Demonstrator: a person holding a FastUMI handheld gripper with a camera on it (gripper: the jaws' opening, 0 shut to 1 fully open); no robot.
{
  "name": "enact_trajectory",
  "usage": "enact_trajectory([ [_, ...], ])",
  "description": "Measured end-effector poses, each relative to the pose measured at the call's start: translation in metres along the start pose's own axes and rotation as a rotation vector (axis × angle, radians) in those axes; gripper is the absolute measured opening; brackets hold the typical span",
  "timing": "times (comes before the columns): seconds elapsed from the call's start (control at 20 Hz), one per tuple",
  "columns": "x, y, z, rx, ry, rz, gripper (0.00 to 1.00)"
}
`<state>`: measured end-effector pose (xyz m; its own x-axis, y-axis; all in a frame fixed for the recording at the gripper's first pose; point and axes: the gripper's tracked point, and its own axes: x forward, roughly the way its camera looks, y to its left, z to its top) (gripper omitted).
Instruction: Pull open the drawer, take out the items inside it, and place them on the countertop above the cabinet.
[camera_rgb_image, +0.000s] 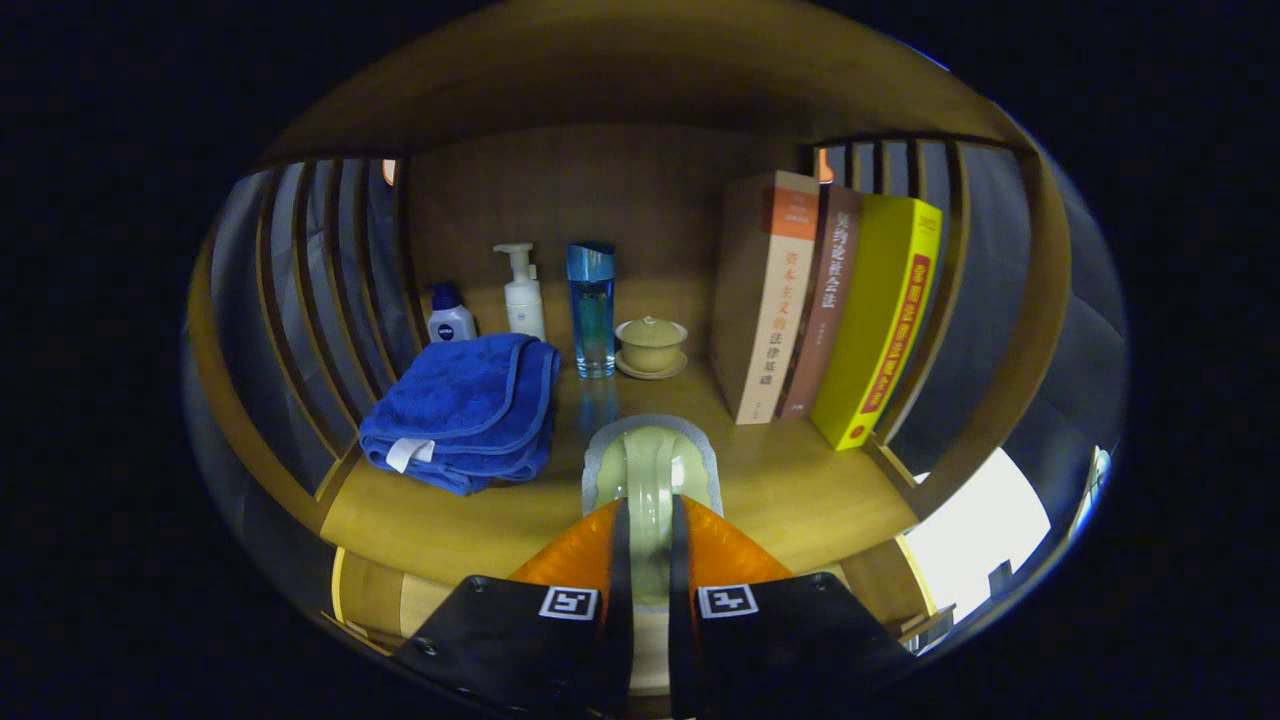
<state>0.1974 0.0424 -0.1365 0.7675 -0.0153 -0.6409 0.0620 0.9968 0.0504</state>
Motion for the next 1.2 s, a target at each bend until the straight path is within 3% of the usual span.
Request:
enact_trajectory([
  [0.15,0.02,0.006,-0.017,0.003,0.076,0.015,0.23],
  [0.6,0.047,0.011,-0.021,-0.061,0.086,0.026,0.33],
  [0.95,0.043,0.003,-0.019,-0.066,0.076,0.006,0.75],
  [1.05,0.041,0.004,-0.019,-0.07,0.069,0.008,0.97],
  [1.2,0.037,0.006,-0.017,-0.09,0.059,0.01,0.99],
])
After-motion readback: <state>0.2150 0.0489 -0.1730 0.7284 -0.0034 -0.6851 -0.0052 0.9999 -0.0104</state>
